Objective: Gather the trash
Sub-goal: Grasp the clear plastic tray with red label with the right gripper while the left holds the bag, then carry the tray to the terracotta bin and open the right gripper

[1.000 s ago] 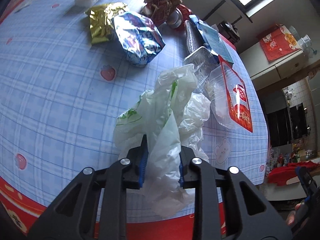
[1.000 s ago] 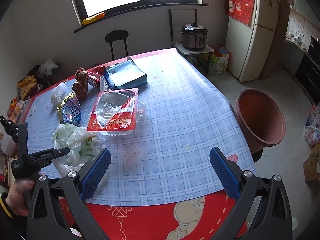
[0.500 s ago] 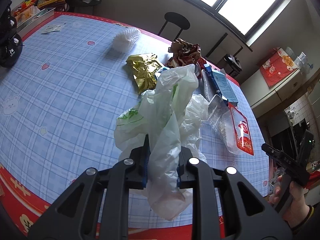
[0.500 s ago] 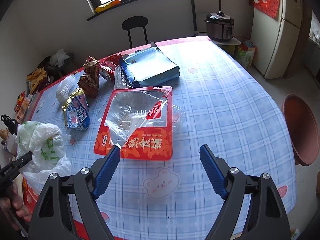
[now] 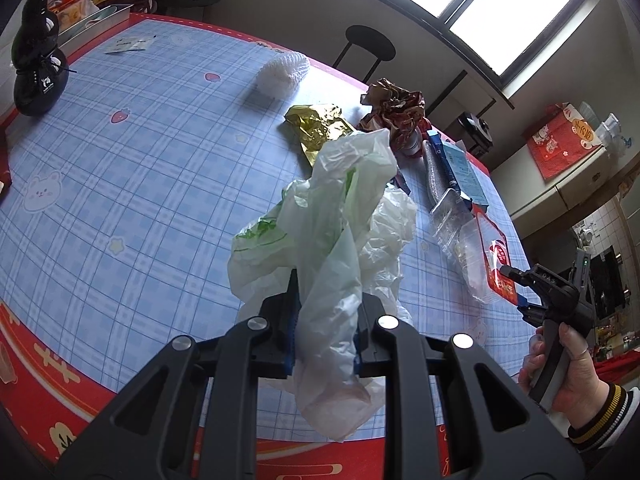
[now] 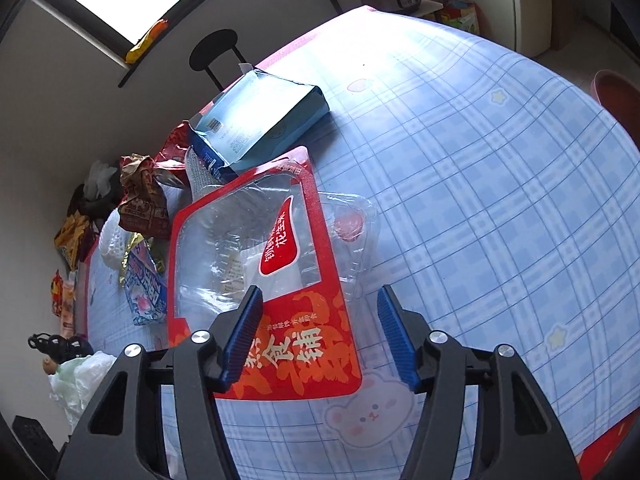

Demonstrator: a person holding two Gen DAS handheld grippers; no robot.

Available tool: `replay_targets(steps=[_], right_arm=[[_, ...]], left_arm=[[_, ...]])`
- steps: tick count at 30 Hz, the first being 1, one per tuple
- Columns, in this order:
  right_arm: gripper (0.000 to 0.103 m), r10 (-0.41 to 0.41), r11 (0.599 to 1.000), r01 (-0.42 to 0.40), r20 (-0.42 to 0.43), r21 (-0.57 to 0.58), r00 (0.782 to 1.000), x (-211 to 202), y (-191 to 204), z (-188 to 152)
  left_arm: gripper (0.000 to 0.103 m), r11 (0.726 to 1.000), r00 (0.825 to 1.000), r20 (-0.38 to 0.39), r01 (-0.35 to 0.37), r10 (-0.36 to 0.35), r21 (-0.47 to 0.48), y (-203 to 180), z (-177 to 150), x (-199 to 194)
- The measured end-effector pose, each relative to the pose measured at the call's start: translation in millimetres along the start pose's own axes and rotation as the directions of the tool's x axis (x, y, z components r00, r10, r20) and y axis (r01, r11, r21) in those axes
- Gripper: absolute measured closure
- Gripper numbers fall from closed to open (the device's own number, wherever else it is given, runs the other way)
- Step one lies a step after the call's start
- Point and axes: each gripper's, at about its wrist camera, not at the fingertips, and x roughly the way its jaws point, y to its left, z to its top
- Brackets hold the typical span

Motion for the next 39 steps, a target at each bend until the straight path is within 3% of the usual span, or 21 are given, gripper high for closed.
replay_targets(steps=[8, 11, 27, 39], right_arm=[[0.087, 0.048, 0.998, -0.049, -0.017, -0.042, 0.999, -14.8, 16.9, -14.5], [0.093, 0.065, 0.995, -0.065, -0.005, -0.074, 0.998, -23.7, 21.9, -19.2], [0.099, 0.060, 0.948, -0.006, 0.159, -0.319, 0.985, -88.2, 64.7, -36.8], [0.099, 0.062, 0.921, 0.042, 0.250, -0.387, 0.966, -118.2, 89.5, -40.3]], left_arm=[[0.080, 0.998, 0.999, -0.014, 0.038, -0.038, 0.046, -16.7, 3.4, 6.3], [0.080, 0.997, 0.999, -0.016, 0.050, -0.049, 0.064, -23.4, 3.9, 6.6], [0.080, 0.991, 0.997, 0.022, 0.066, -0.069, 0.113, -31.6, 6.8, -9.0], [0.080, 0.987, 0.992, 0.076, 0.091, -0.102, 0.136, -30.8, 19.8, -28.5]])
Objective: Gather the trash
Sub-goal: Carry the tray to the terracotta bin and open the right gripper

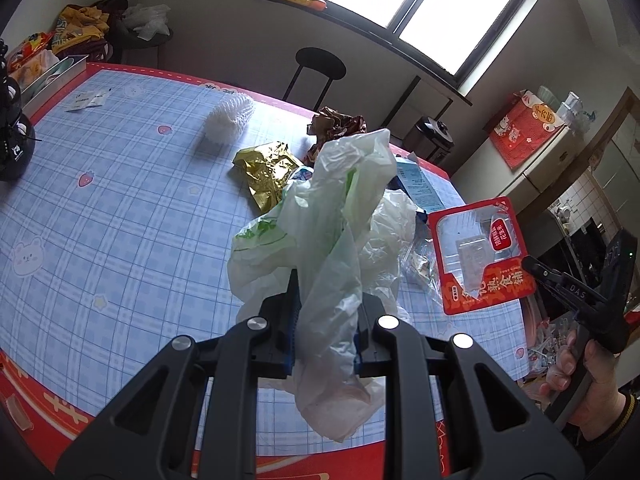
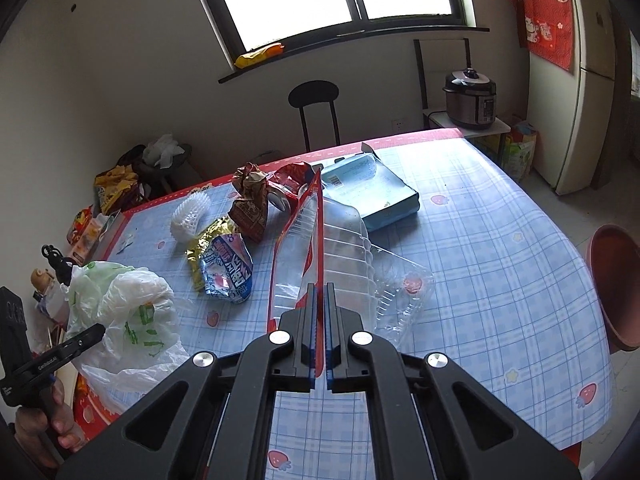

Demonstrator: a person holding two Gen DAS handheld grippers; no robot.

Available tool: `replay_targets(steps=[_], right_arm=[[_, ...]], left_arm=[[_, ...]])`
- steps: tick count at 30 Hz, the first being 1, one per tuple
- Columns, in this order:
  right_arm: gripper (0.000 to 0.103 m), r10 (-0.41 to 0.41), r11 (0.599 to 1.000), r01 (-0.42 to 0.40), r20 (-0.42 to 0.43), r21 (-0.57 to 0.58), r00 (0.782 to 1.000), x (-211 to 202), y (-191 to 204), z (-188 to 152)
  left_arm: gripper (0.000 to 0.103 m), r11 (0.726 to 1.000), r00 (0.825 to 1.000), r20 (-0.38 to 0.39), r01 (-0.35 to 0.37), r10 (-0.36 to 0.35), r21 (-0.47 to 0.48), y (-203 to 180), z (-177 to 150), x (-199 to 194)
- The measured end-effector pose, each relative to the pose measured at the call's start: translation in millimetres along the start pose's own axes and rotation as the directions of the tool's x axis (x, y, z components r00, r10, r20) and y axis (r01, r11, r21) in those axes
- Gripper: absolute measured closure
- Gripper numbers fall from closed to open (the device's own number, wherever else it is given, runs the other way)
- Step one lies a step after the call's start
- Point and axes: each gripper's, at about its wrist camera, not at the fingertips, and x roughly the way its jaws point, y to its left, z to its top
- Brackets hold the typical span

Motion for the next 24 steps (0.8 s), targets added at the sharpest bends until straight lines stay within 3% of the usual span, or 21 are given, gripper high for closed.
replay_targets(steps=[7, 12, 18, 24], right_arm=[[0.099, -0.036, 0.999, 0.037, 0.065, -0.018, 0.997, -24.8, -1.7, 6.6], [0.099, -0.075, 0.997, 0.073, 0.097, 0.018, 0.992, -42.1, -24.8, 9.2], [0.099, -0.132, 0.988, 0.119, 0.147, 0.098, 0.980, -73.3, -80.5, 3.6], [0.099, -0.189, 0.975, 0.162, 0.180, 0.155, 0.965, -105.0, -166.1, 6.9]], left_arm=[[0.080, 1.000, 0.999, 0.053, -0.004, 0.004, 0.012, -1.2, 10.4, -10.9], [0.080, 1.000, 0.998, 0.066, -0.007, 0.005, 0.025, -8.6, 11.0, -14.5], [0.080, 0.998, 0.998, 0.066, -0.007, 0.003, 0.059, -36.7, 9.9, -11.8], [0.080, 0.998, 0.993, 0.114, -0.013, 0.006, 0.060, -90.7, 0.0, -10.2]])
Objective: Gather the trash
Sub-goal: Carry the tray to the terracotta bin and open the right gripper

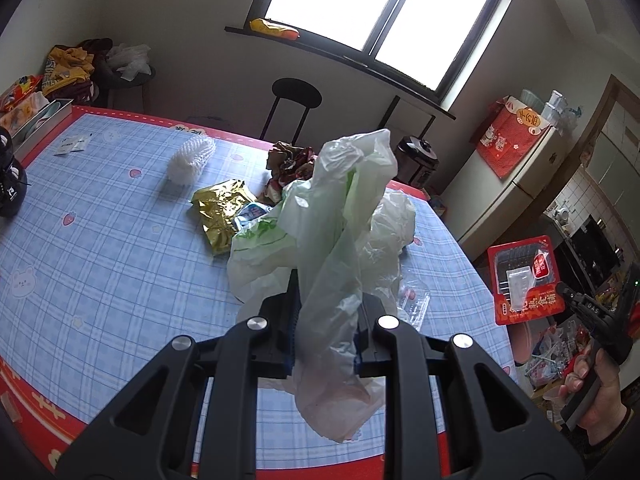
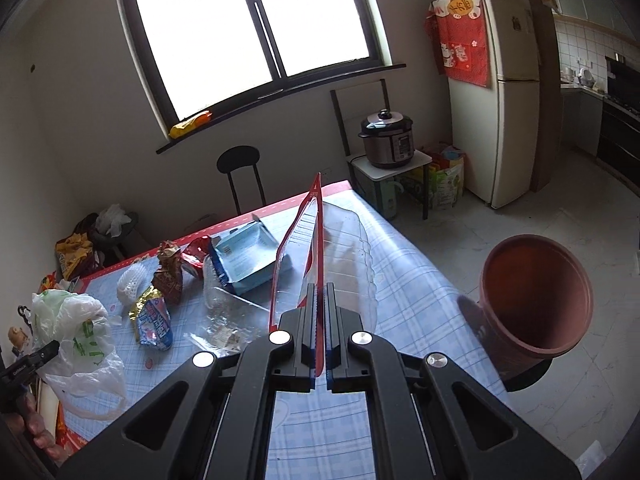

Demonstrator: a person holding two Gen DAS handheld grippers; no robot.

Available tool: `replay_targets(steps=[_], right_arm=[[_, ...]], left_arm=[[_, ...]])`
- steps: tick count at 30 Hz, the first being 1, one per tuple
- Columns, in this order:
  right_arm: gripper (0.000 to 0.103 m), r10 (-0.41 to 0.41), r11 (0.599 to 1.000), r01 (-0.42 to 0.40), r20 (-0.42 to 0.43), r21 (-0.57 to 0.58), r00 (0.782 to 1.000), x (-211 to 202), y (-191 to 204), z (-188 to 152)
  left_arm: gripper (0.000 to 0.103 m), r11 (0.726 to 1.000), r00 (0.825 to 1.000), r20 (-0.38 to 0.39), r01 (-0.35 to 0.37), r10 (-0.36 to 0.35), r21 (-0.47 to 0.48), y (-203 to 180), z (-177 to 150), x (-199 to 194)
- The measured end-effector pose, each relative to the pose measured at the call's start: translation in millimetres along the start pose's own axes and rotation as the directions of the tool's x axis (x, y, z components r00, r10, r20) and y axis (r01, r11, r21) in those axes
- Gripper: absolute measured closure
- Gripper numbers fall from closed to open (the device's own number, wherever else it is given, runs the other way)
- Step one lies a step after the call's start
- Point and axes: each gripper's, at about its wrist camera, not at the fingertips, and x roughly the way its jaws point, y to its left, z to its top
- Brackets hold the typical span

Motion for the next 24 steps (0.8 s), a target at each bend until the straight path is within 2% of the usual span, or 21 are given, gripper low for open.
replay_targets(steps=[2, 4, 6, 10, 14, 19, 24], right_arm=[[0.099, -0.026, 1.000, 0.026, 0.002, 0.005, 1.000, -2.2, -35.5, 9.5], [0.099, -0.059, 0.998, 0.059, 0.008, 0.018, 0.998, -4.2, -75.6, 18.9], [0.099, -0.100, 0.994, 0.100, 0.005, 0.042, 0.995, -3.4, -118.9, 26.1], [0.100, -0.183, 0.980, 0.186, -0.040, 0.077, 0.982, 9.3, -196.0, 29.5], [0.101, -0.234, 0.965, 0.244, -0.108, 0.090, 0.966, 31.0, -252.3, 25.6], [0.102, -0.233, 0.960, 0.254, -0.169, 0.116, 0.958, 59.9, -287.2, 17.4], [0.102, -0.217, 0.962, 0.245, -0.202, 0.123, 0.955, 83.8, -295.9, 19.1]], left_arm=[[0.080, 1.000, 1.000, 0.009, -0.012, 0.012, -0.024, -21.7, -4.3, 1.8], [0.080, 0.998, 1.000, 0.006, 0.009, -0.008, -0.063, -41.9, -9.6, 4.8], [0.080, 0.998, 1.000, 0.000, 0.010, -0.010, -0.063, -66.1, -14.3, 9.1], [0.080, 0.998, 1.000, 0.005, 0.008, -0.007, -0.062, -109.9, -24.6, 14.8], [0.080, 0.998, 1.000, 0.002, -0.007, 0.007, -0.056, -143.3, -35.4, 23.5], [0.080, 0.998, 1.000, -0.006, -0.019, 0.019, -0.054, -169.6, -44.8, 35.4], [0.080, 0.999, 0.999, -0.031, -0.030, 0.028, -0.044, -189.6, -48.9, 46.3]])
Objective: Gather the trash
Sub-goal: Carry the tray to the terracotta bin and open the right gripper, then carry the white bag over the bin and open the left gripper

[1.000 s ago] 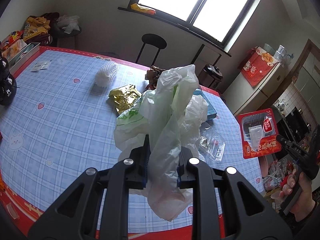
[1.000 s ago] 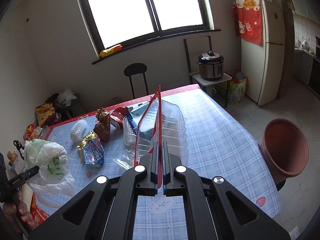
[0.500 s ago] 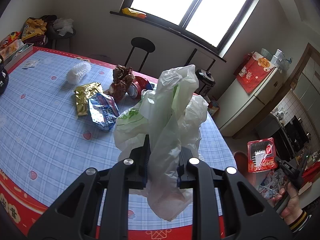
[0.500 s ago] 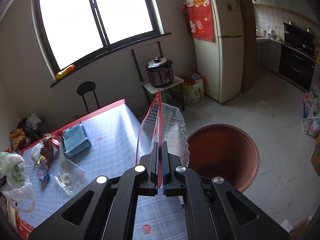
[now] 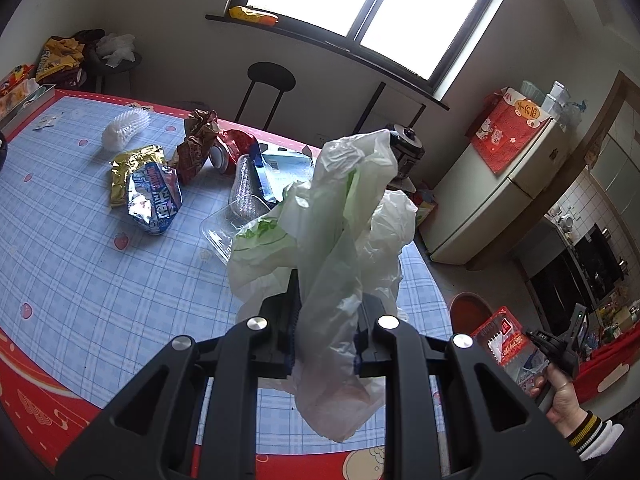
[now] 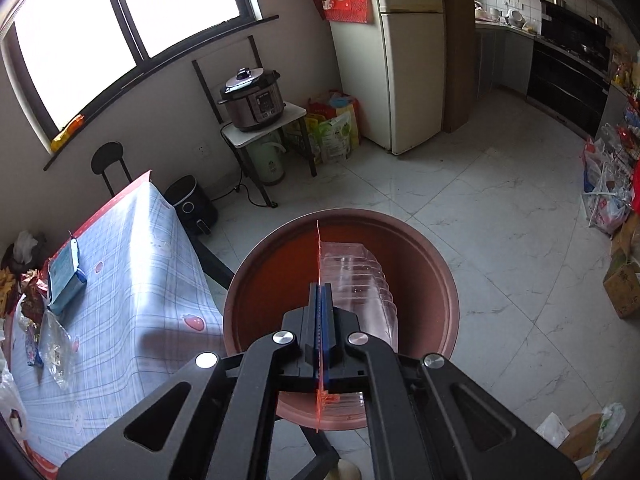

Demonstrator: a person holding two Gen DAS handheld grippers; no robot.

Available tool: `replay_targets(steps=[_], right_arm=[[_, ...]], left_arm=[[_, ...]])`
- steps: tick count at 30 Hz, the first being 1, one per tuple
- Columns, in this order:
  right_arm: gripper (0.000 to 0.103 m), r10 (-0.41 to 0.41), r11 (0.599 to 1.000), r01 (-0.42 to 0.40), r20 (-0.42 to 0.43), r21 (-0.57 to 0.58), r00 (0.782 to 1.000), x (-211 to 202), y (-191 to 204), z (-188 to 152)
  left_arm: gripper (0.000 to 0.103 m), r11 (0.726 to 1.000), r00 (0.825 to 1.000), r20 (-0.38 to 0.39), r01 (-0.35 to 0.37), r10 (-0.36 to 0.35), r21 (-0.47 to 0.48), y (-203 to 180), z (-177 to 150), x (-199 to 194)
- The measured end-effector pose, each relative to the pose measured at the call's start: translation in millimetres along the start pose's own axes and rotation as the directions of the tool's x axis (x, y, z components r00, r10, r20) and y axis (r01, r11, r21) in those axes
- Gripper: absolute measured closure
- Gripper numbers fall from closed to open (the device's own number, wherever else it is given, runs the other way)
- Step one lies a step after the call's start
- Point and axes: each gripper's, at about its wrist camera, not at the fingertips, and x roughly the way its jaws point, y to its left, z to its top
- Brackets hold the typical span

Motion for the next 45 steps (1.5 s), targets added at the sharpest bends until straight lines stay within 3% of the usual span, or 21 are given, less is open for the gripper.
replay_targets(steps=[6, 7, 9, 10, 12, 14, 17, 24, 31, 37, 41, 45], right_arm=[[0.100, -0.038, 0.999, 0.038, -0.035, 0.007, 0.999, 12.9, 0.2, 10.3], [0.094, -0.048, 0.999, 0.048, -0.033, 0.016, 0.998, 11.0, -1.4, 11.1], [0.067, -0.059, 0.998, 0.059, -0.020, 0.030, 0.998, 3.9, -3.0, 12.8], [0.046, -0.073, 0.997, 0.073, -0.006, 0.030, 0.997, -2.2, -4.8, 12.8], [0.037, -0.077, 0.997, 0.076, 0.024, 0.029, 0.997, -16.9, -7.3, 13.1], [0.019, -0.088, 0.996, 0.087, 0.033, 0.037, 0.996, -31.2, -11.6, 12.8], [0.006, -0.108, 0.994, 0.105, 0.060, 0.042, 0.992, -54.1, -18.7, 12.4], [0.005, -0.176, 0.984, 0.176, 0.087, 0.015, 0.980, -97.6, -33.9, 9.6], [0.005, -0.228, 0.973, 0.223, 0.102, 0.064, 0.968, -130.0, -69.4, 5.4], [0.005, -0.273, 0.959, 0.264, 0.096, 0.101, 0.957, -138.6, -97.6, 4.7], [0.005, -0.302, 0.950, 0.291, 0.102, 0.111, 0.948, -144.2, -108.8, 2.6], [0.005, -0.319, 0.944, 0.306, 0.109, 0.120, 0.941, -150.4, -116.2, 1.2]], left_arm=[[0.080, 0.999, 1.000, -0.019, -0.006, 0.006, 0.040, -18.5, 0.8, 9.4], [0.080, 0.999, 1.000, -0.021, -0.002, 0.003, 0.047, -22.3, 1.6, 11.0], [0.080, 0.998, 1.000, -0.024, 0.006, -0.005, 0.065, -31.0, 3.2, 14.7], [0.080, 0.997, 1.000, -0.026, 0.013, -0.011, 0.078, -36.6, 4.4, 17.2], [0.080, 0.994, 0.999, -0.035, 0.036, -0.033, 0.103, -49.0, 5.4, 23.1], [0.080, 0.990, 0.997, -0.045, 0.064, -0.058, 0.130, -64.2, 6.1, 29.8], [0.080, 0.978, 0.992, -0.069, 0.117, -0.107, 0.170, -91.4, 7.4, 42.1], [0.080, 0.924, 0.959, -0.156, 0.272, -0.236, 0.270, -178.2, -0.2, 85.2], [0.080, 0.866, 0.912, -0.255, 0.392, -0.321, 0.312, -272.9, -17.9, 138.8], [0.080, 0.815, 0.889, -0.295, 0.444, -0.350, 0.373, -341.7, -36.9, 168.6], [0.080, 0.795, 0.874, -0.326, 0.471, -0.361, 0.383, -373.7, -47.5, 185.8], [0.075, 0.781, 0.874, -0.333, 0.472, -0.354, 0.409, -398.7, -53.6, 199.6]])
